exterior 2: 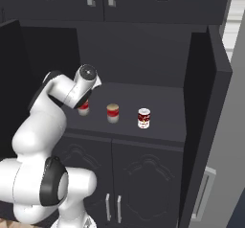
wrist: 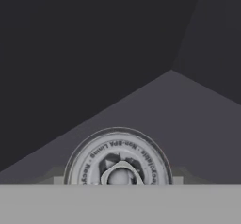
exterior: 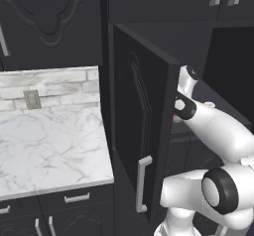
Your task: Stack two cans on top of the other two cans in the cabinet.
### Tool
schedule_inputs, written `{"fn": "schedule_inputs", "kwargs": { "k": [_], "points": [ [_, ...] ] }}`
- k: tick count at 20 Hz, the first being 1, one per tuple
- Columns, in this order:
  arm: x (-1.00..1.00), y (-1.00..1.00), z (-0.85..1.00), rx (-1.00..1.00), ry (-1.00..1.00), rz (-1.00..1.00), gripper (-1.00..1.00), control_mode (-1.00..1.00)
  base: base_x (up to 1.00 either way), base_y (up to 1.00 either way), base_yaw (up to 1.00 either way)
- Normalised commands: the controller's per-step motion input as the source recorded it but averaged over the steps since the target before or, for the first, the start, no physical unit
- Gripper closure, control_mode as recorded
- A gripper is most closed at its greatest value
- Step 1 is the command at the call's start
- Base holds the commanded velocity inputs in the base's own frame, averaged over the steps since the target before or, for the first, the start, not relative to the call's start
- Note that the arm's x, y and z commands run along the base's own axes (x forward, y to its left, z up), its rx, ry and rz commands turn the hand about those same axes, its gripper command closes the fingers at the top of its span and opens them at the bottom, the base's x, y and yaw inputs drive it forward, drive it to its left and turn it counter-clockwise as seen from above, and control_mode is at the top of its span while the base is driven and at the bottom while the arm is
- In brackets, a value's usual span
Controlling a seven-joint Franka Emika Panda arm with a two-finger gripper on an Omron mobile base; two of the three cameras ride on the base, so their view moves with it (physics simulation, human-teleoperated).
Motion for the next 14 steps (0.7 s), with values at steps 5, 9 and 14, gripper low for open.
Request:
{"fn": "schedule_inputs", "kwargs": {
  "k": [5, 9, 14],
  "points": [
    [0.10, 0.00, 0.00, 0.00, 0.00, 0.00, 1.00, -1.00, 0.00, 0.00, 0.00],
    [0.16, 0.00, 0.00, 0.00, 0.00, 0.00, 1.00, -1.00, 0.00, 0.00, 0.00],
    [0.08, 0.00, 0.00, 0.00, 0.00, 0.00, 1.00, -1.00, 0.00, 0.00, 0.00]
  ]
}}
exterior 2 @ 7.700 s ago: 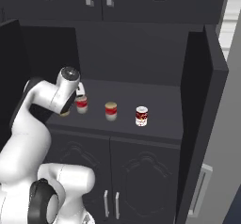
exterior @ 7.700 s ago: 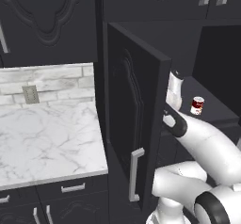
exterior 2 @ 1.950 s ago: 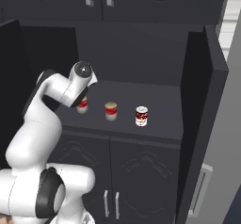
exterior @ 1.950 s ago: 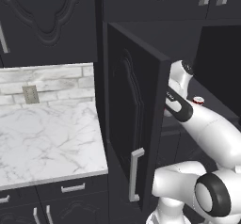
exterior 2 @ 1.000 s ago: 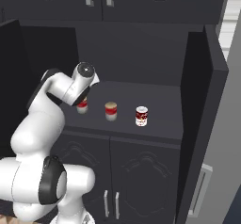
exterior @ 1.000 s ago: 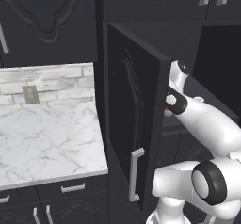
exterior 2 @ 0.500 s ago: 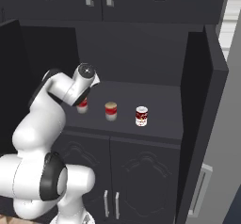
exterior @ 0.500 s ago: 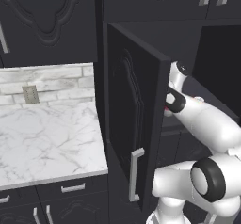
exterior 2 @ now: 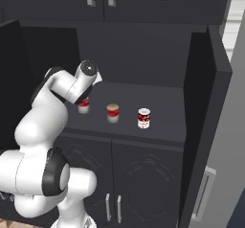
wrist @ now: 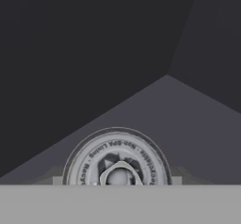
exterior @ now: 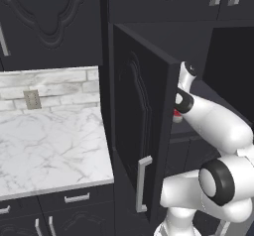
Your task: Stack two cans on top of the other two cans in the cabinet.
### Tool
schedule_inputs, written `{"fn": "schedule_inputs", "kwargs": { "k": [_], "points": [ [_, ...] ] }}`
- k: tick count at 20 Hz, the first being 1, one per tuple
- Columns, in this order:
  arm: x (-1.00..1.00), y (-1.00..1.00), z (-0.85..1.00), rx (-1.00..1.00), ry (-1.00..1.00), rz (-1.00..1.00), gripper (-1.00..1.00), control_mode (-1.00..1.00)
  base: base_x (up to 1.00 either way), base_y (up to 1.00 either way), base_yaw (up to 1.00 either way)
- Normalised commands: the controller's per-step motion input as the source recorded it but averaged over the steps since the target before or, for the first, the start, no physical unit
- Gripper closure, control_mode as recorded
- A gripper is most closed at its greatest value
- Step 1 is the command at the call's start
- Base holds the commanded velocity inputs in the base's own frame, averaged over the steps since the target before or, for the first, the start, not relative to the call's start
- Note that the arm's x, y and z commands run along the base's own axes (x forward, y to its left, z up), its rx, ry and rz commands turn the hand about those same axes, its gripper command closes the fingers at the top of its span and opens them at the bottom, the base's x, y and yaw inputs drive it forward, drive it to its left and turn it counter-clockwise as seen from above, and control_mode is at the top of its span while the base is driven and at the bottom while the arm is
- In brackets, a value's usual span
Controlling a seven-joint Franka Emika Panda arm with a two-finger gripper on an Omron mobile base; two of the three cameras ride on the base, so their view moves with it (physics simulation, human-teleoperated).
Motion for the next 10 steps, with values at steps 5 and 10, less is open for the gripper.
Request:
{"fn": "schedule_inputs", "kwargs": {
  "k": [5, 10],
  "points": [
    [0.00, 0.00, -0.02, 0.00, 0.00, 0.00, 1.00, -1.00, 0.00, 0.00, 0.00],
    [0.00, 0.00, -0.01, 0.00, 0.00, 0.00, 1.00, -1.00, 0.00, 0.00, 0.00]
  ]
}}
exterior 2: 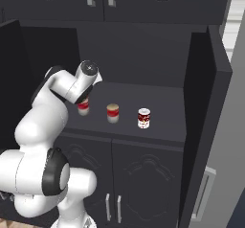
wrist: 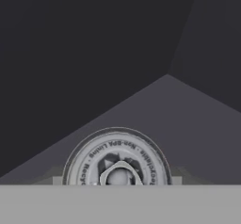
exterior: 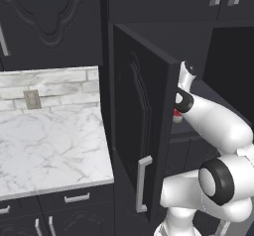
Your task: Stack two cans on top of the other two cans in the cabinet.
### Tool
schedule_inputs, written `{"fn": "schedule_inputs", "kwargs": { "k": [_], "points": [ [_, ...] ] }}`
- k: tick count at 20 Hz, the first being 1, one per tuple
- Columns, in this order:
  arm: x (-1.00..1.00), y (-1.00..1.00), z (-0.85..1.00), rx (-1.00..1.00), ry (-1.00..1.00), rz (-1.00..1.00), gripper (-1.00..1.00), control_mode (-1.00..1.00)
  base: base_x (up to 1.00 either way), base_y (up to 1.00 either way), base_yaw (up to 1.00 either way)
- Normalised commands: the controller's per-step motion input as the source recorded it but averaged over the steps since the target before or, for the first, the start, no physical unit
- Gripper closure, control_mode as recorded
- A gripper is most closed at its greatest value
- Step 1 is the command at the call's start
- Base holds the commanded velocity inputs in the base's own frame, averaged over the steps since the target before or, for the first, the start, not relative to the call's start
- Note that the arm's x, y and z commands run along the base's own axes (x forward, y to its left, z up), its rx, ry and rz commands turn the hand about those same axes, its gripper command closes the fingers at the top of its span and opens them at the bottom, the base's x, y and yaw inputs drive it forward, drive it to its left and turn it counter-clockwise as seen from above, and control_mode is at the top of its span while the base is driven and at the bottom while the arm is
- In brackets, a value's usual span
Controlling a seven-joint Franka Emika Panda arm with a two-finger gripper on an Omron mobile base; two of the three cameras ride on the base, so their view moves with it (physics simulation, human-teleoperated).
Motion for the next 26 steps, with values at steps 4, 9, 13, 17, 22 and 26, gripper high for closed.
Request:
{"fn": "schedule_inputs", "kwargs": {
  "k": [4, 9, 13, 17, 22, 26],
  "points": [
    [0.03, 0.00, -0.09, 0.00, 0.00, 0.00, 1.00, -1.00, 0.00, 0.00, 0.00],
    [0.03, 0.00, -0.14, 0.00, 0.00, 0.00, 1.00, -1.00, 0.00, 0.00, 0.00],
    [0.03, 0.00, -0.17, 0.00, 0.00, 0.00, 1.00, -1.00, 0.00, 0.00, 0.00],
    [0.02, 0.00, -0.15, 0.00, 0.00, 0.00, 1.00, -1.00, 0.00, 0.00, 0.00],
    [0.00, 0.00, -0.14, 0.00, 0.00, 0.00, -1.00, -1.00, 0.00, 0.00, 0.00],
    [0.00, -0.02, -0.01, 0.00, 0.00, 0.00, -1.00, -1.00, 0.00, 0.00, 0.00]
  ]
}}
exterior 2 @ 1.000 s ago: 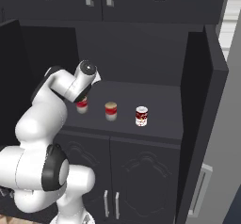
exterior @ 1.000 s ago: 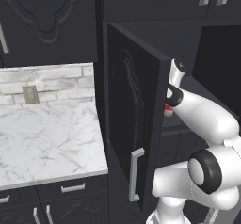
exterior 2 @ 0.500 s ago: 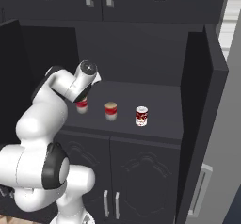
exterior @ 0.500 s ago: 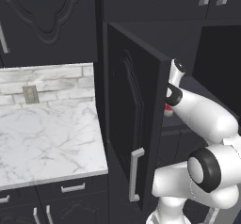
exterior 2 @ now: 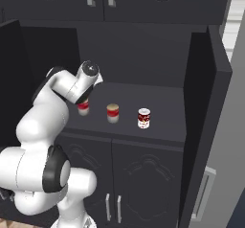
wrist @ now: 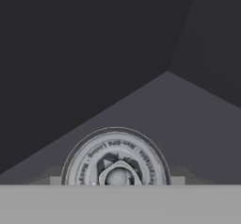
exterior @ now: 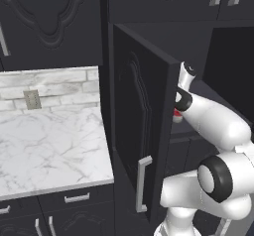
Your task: Stack two cans on top of the other two cans in the cabinet.
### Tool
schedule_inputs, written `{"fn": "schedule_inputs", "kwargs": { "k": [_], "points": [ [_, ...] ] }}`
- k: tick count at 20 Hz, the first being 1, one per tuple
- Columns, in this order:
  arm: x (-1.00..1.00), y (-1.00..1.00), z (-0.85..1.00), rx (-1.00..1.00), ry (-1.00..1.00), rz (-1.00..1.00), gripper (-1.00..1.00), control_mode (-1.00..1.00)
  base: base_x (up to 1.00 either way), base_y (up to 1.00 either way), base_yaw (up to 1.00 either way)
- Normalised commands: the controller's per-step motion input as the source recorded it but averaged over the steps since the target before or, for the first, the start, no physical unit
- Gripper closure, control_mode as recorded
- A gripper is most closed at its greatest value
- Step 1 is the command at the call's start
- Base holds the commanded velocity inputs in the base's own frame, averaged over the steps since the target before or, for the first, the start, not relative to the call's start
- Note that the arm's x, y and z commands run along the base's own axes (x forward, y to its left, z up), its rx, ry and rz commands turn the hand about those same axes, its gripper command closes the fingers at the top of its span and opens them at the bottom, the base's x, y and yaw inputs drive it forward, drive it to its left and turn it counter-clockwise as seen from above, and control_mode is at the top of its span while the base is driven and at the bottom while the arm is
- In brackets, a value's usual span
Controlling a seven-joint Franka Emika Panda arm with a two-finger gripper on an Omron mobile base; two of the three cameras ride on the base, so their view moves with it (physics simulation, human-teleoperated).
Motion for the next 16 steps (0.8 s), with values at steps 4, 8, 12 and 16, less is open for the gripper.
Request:
{"fn": "schedule_inputs", "kwargs": {
  "k": [4, 8, 12, 16],
  "points": [
    [-0.03, -0.02, 0.00, 0.00, 0.00, 0.00, -1.00, -1.00, 0.00, 0.00, 0.00],
    [-0.10, -0.04, 0.00, 0.00, 0.00, 0.00, -1.00, -1.00, 0.00, 0.00, 0.00],
    [-0.15, -0.04, 0.00, 0.00, 0.00, 0.00, -1.00, -1.00, 0.00, 0.00, 0.00],
    [-0.32, -0.15, 0.00, 0.00, 0.00, -0.01, -1.00, -1.00, 0.00, 0.00, 0.00]
  ]
}}
